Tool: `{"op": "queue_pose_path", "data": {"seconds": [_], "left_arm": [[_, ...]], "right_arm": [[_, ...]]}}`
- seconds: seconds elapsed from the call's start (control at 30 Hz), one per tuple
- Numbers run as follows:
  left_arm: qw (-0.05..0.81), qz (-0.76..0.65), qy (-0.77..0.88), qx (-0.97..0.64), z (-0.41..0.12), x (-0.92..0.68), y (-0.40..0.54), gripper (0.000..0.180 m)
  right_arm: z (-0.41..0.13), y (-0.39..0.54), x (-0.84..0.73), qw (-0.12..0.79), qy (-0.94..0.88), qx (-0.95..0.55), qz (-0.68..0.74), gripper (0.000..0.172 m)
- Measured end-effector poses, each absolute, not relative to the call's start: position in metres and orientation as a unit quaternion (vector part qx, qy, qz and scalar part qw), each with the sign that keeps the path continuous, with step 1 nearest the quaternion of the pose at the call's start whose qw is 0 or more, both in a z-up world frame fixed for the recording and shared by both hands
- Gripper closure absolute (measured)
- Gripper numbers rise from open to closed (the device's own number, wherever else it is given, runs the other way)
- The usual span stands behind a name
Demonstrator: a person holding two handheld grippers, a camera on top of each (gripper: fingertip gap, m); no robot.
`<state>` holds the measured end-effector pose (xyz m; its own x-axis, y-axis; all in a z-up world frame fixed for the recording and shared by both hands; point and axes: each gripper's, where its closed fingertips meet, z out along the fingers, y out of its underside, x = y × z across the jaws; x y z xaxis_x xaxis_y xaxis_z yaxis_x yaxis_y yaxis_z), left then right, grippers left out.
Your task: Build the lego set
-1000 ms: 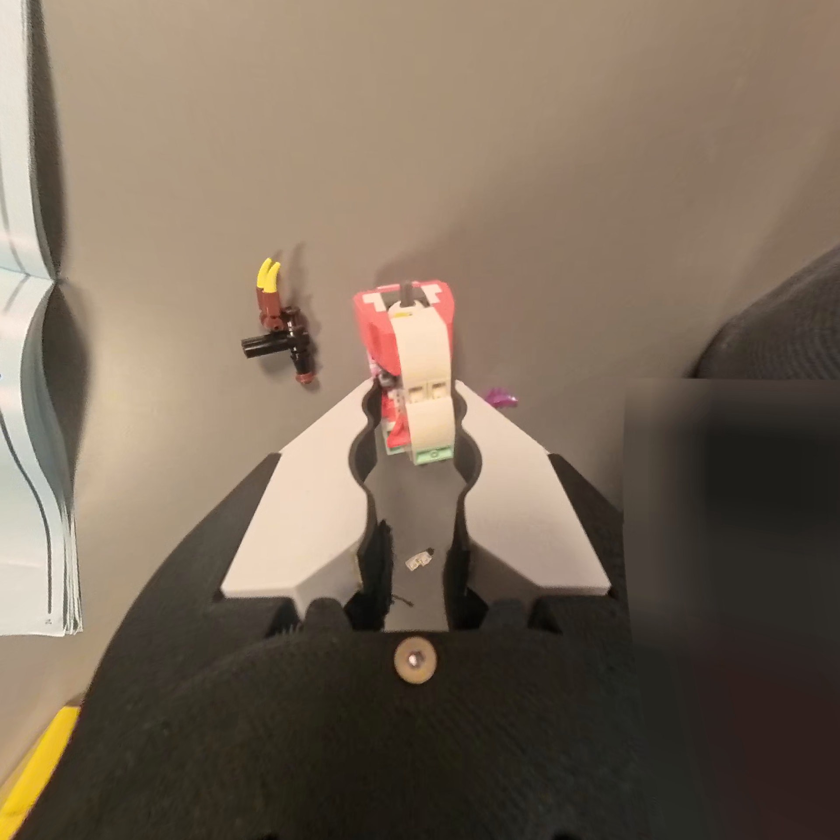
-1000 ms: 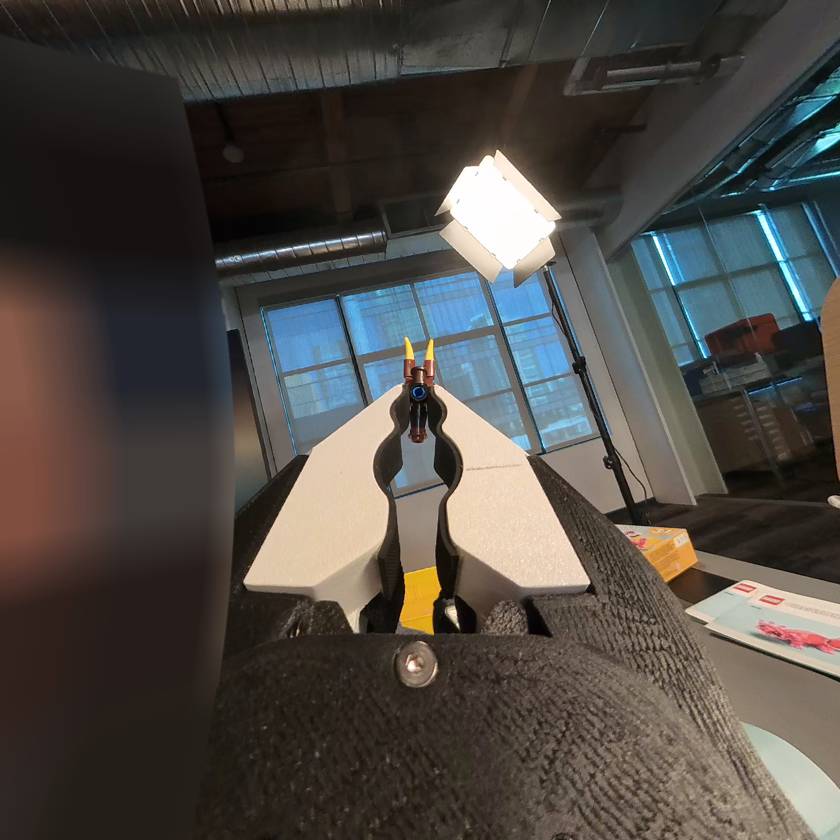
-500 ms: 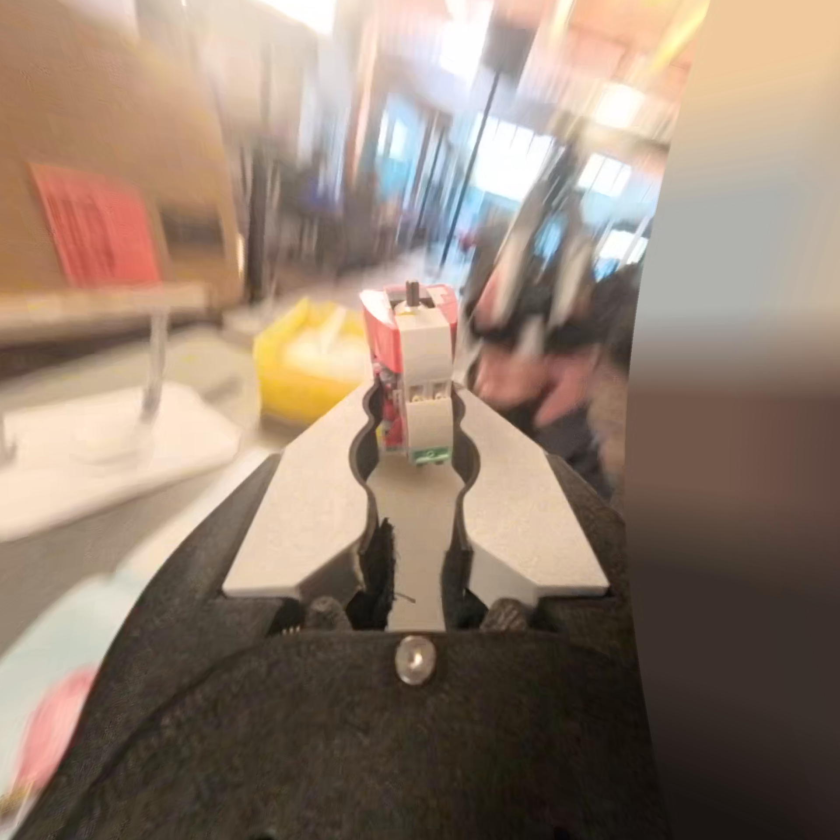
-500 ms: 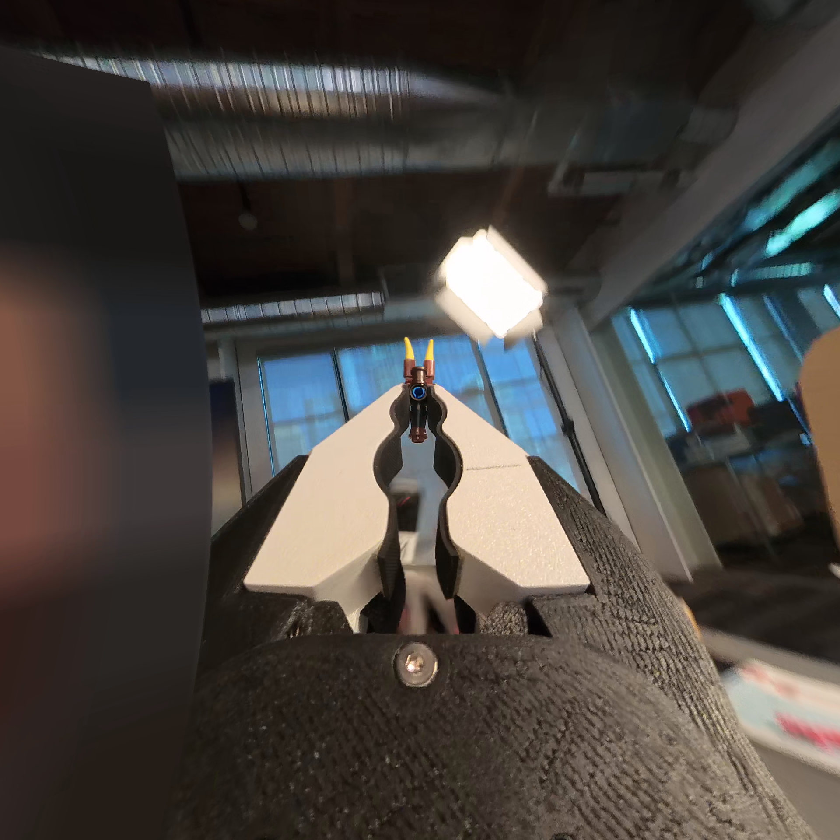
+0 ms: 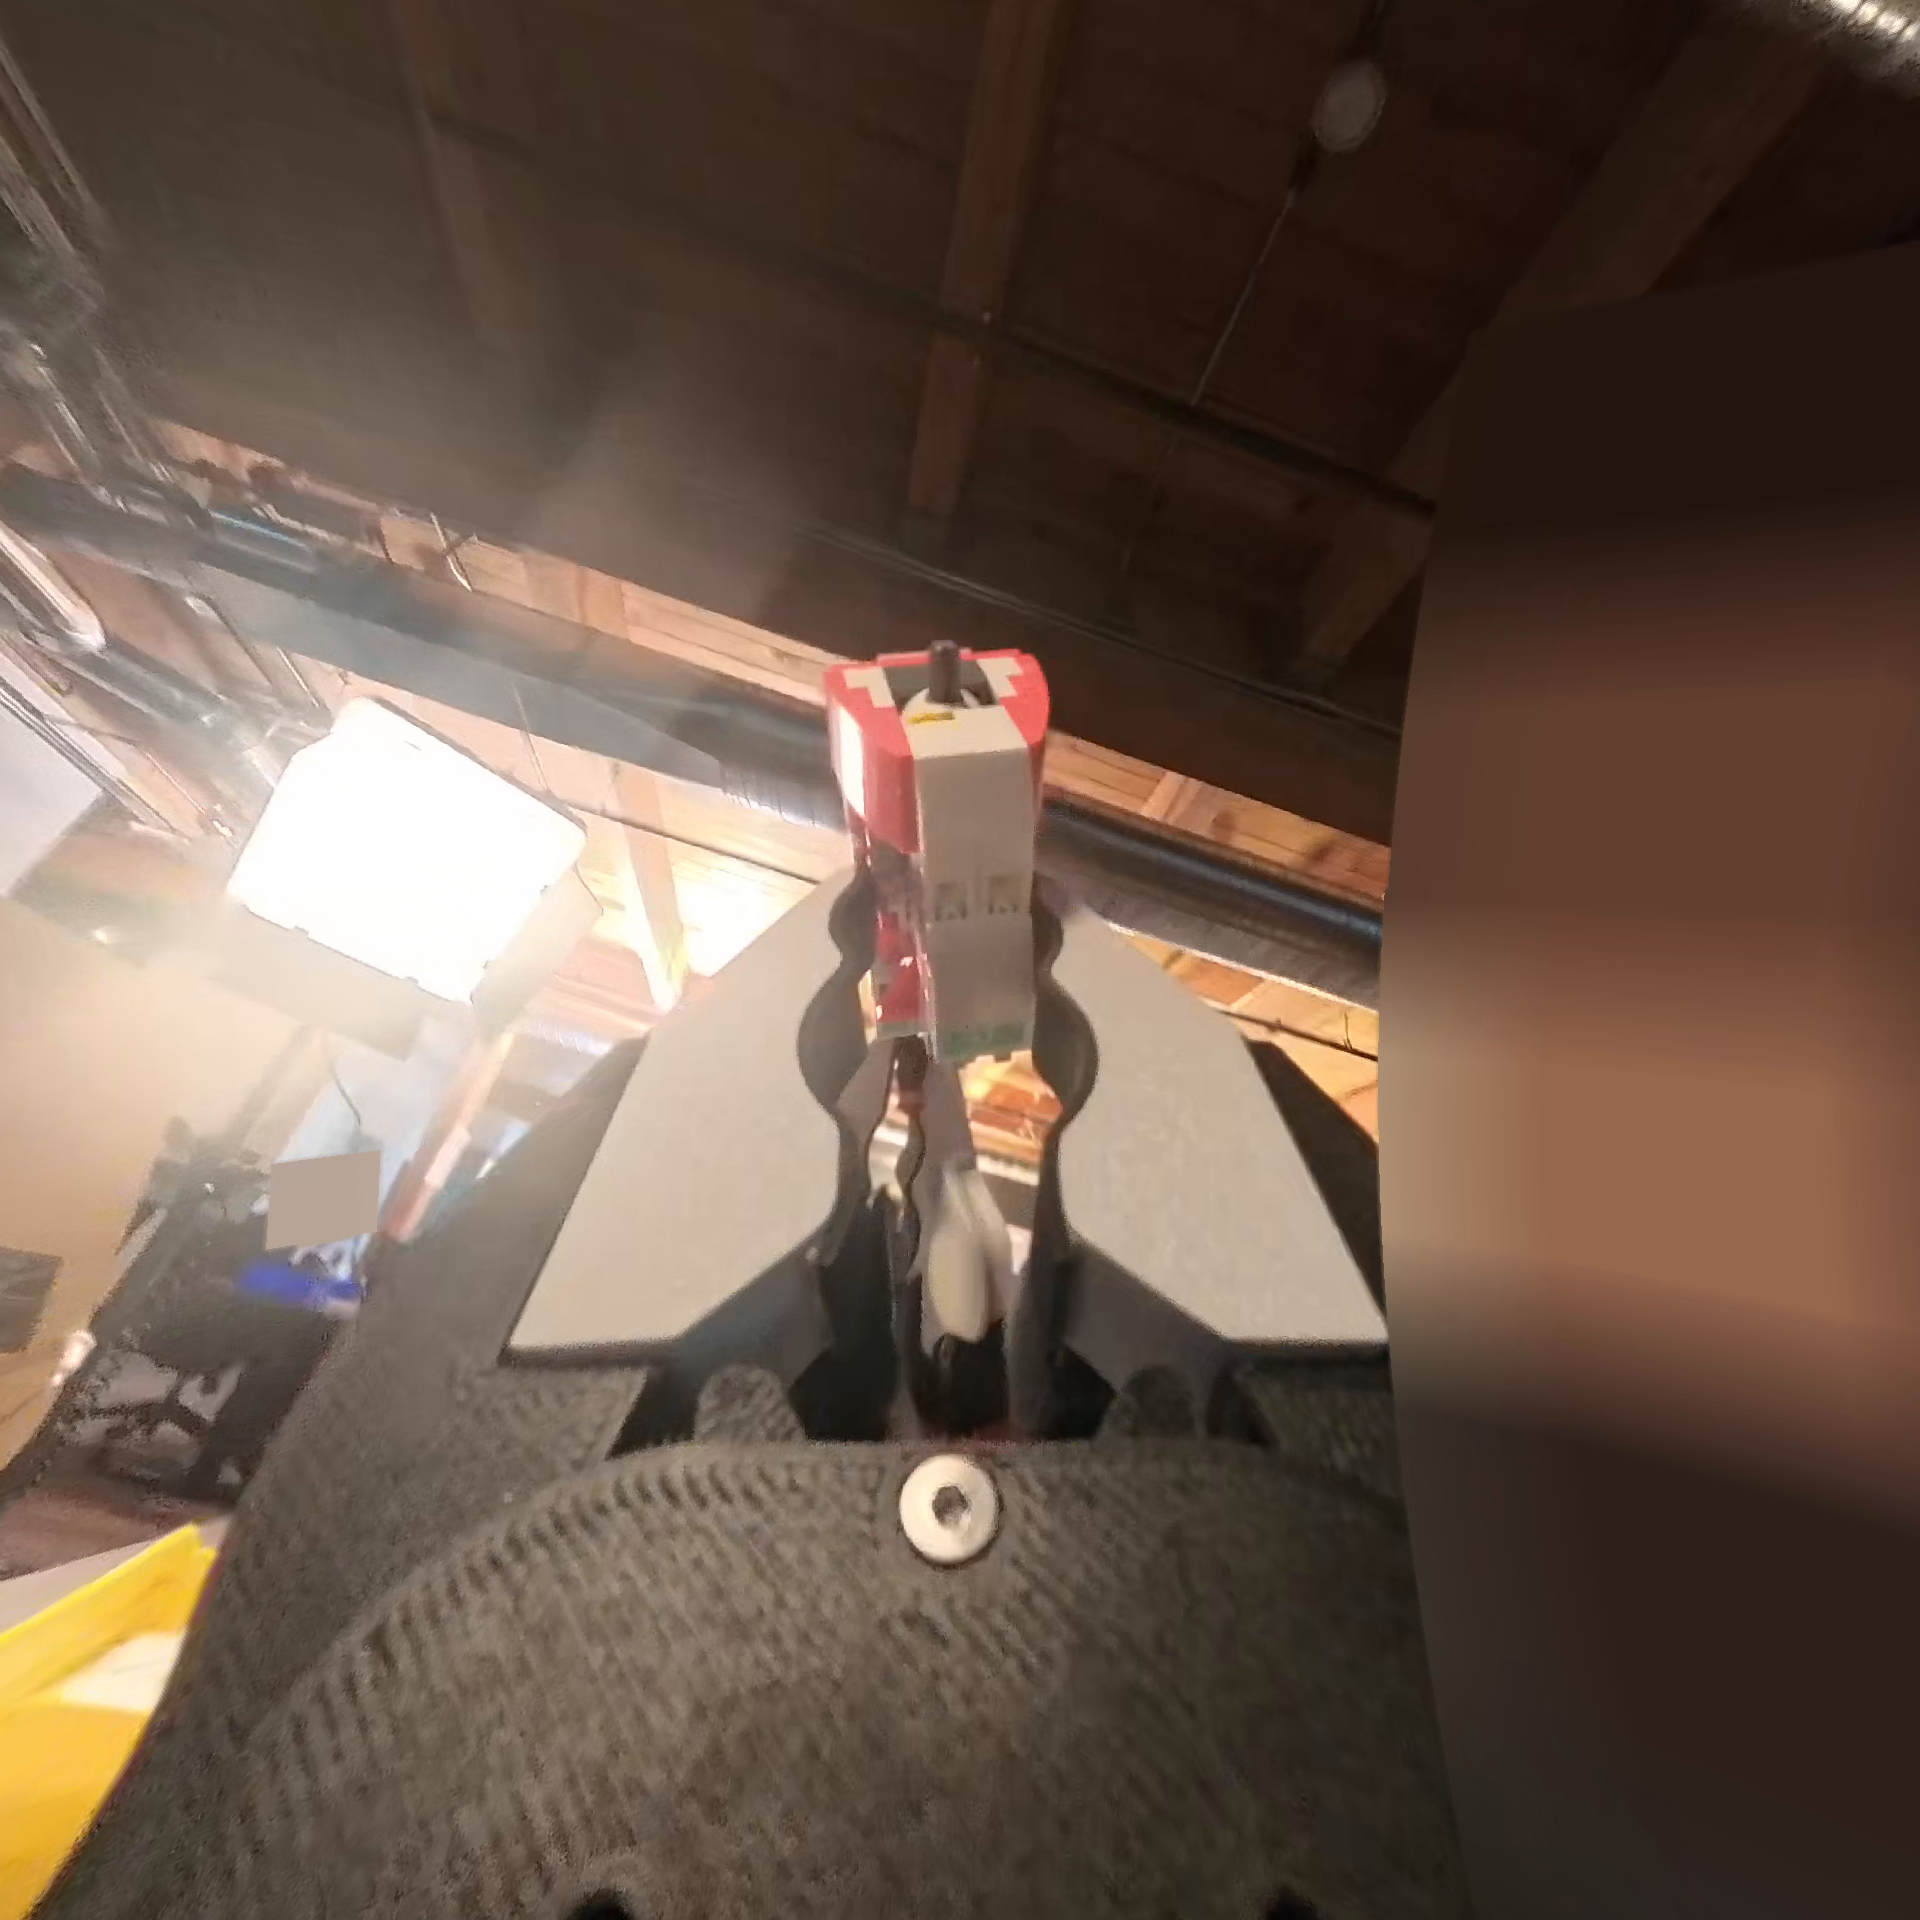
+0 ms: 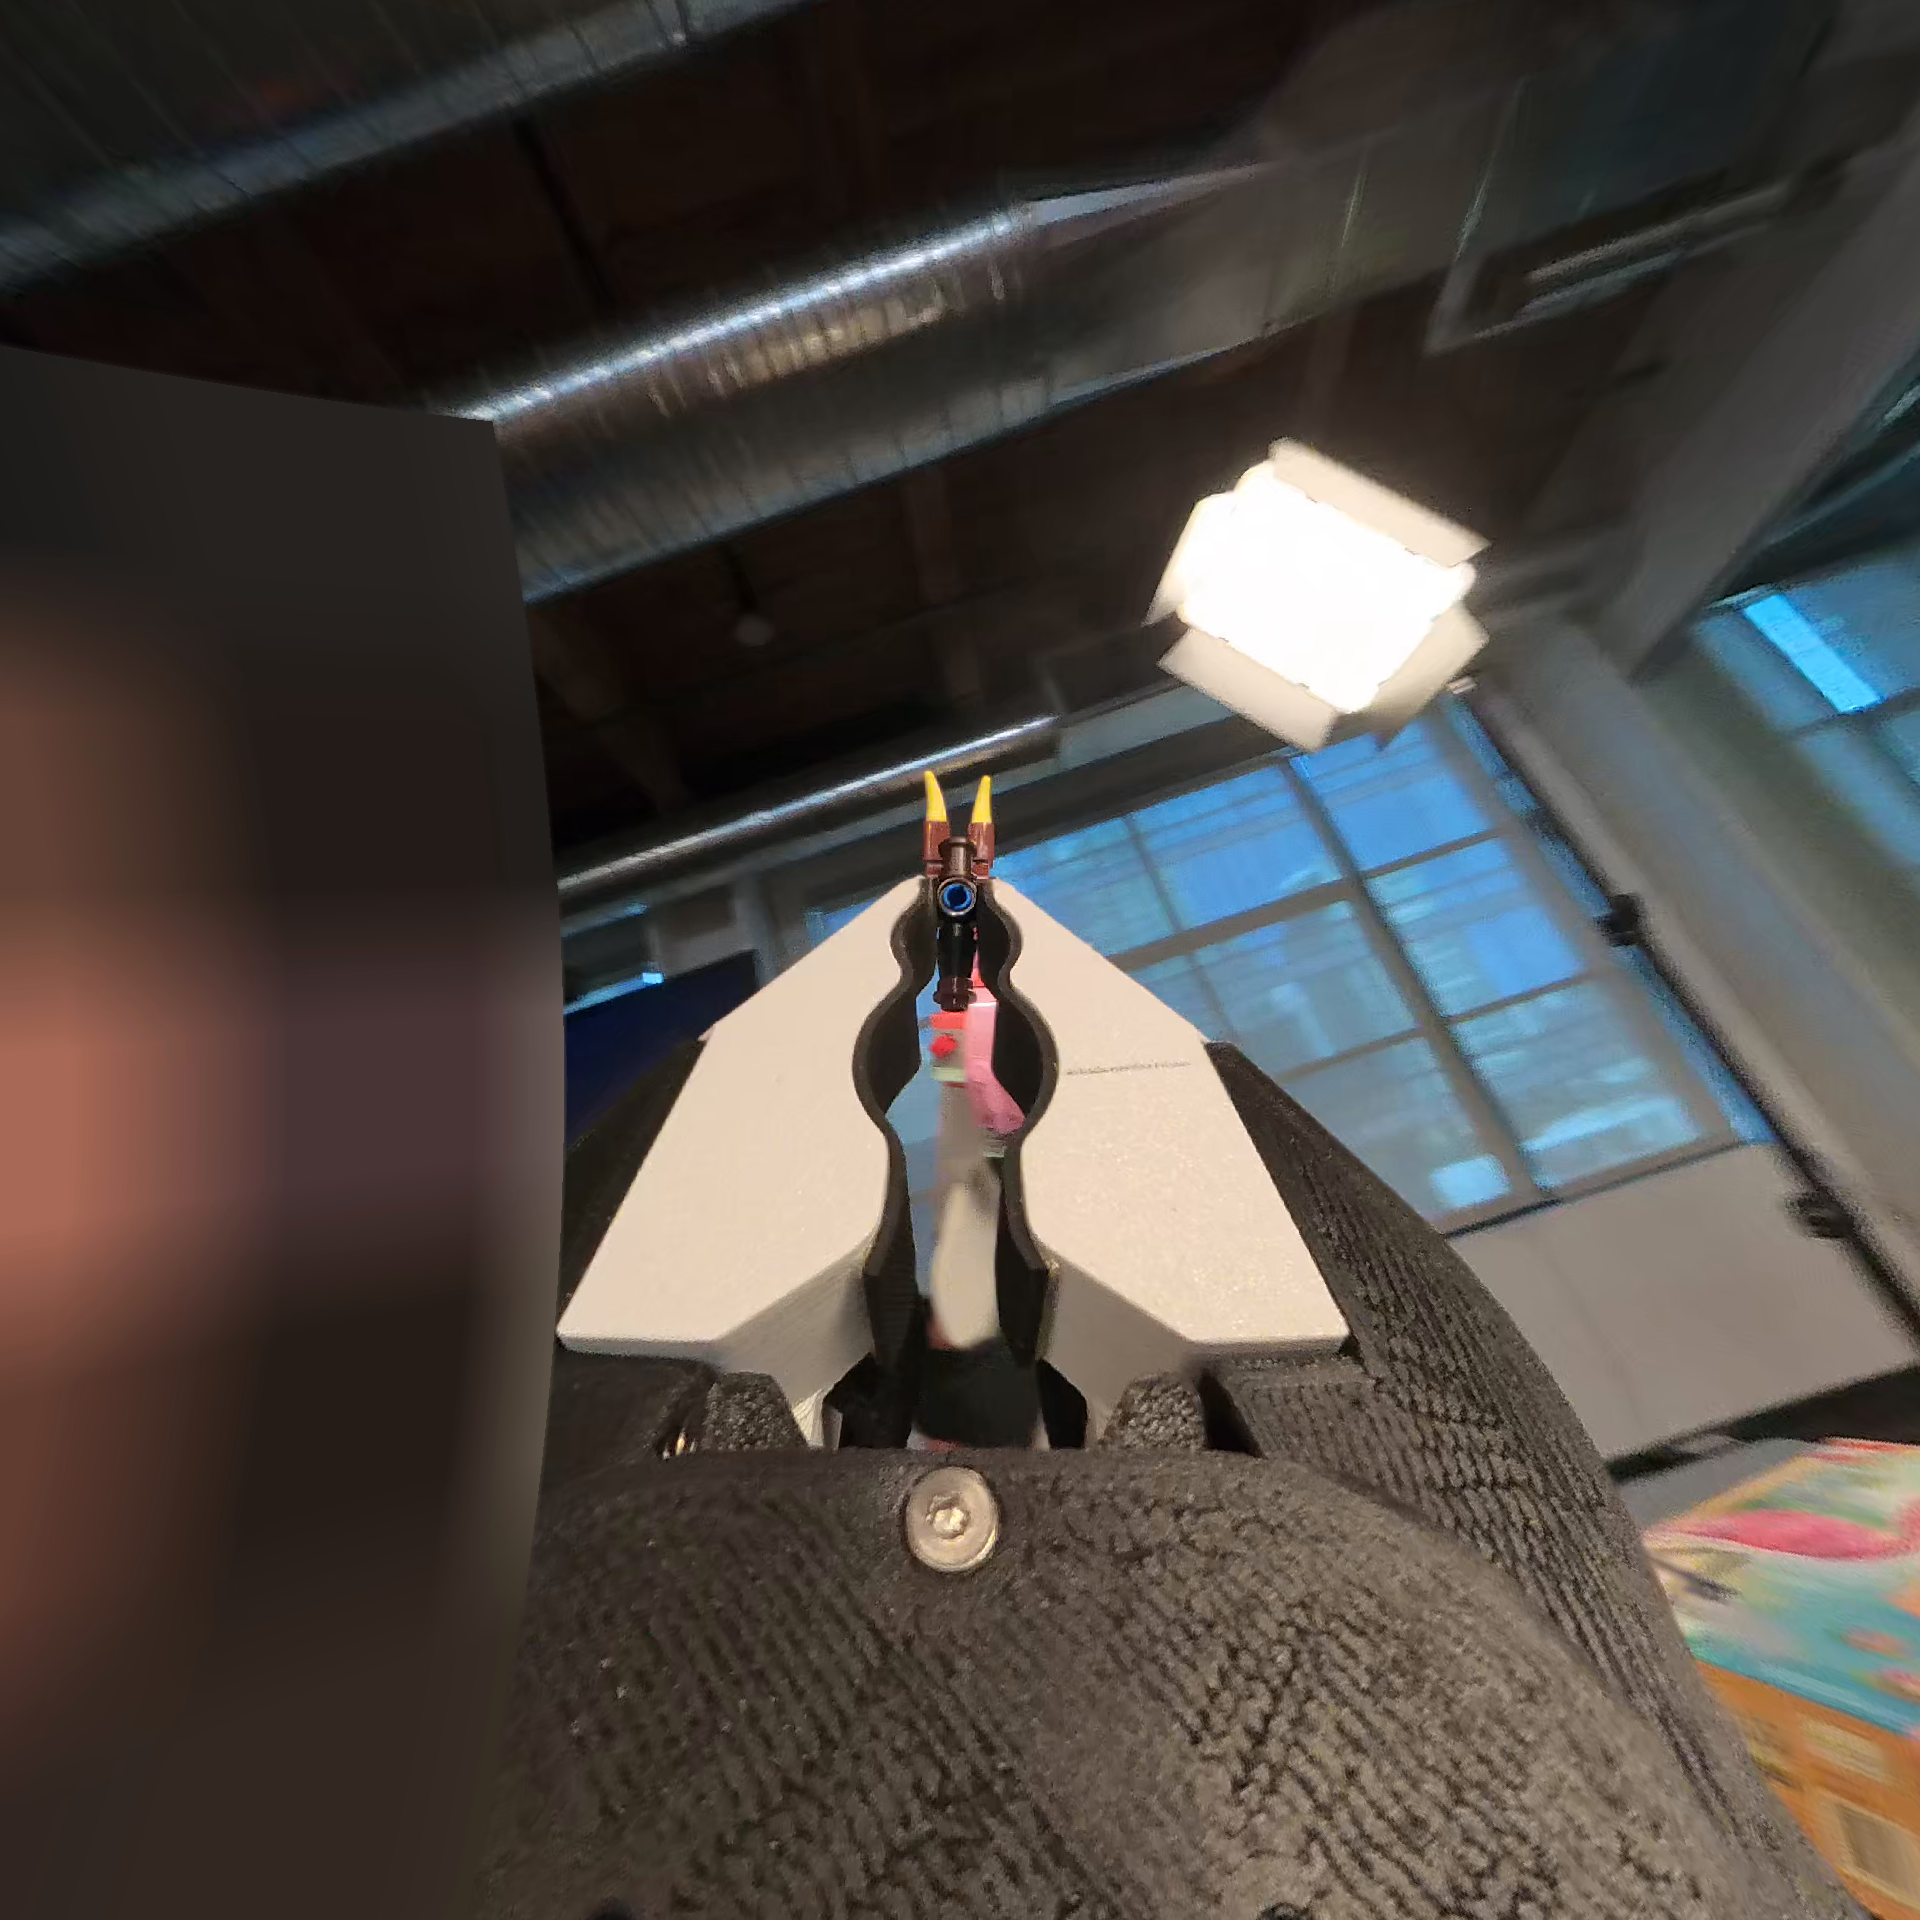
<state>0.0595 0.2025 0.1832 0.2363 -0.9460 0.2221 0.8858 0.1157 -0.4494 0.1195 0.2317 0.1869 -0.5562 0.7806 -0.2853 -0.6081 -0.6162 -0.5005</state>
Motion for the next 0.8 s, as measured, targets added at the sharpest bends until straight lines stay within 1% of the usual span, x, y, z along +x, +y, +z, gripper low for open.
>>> {"op": "queue_pose_path", "data": {"seconds": [0.1,0.2,0.33,0.43,0.8], "left_arm": [[0.767,-0.598,0.038,-0.227,0.186,0.05,0.196,0.155],[0.773,-0.595,0.037,-0.218,0.189,0.05,0.19,0.155],[0.796,-0.567,0.031,-0.21,0.192,0.049,0.183,0.155],[0.802,-0.559,0.039,-0.207,0.194,0.051,0.179,0.155],[0.82,-0.529,0.071,-0.209,0.198,0.062,0.17,0.155]], "right_arm": [[0.184,0.232,0.117,0.414,-0.177,-0.246,0.858,0.166],[0.182,0.216,0.107,0.42,-0.211,-0.251,0.846,0.166],[0.186,0.194,0.097,0.467,-0.243,-0.245,0.814,0.166],[0.19,0.189,0.098,0.482,-0.24,-0.237,0.808,0.166],[0.193,0.183,0.101,0.472,-0.246,-0.222,0.817,0.166]]}}
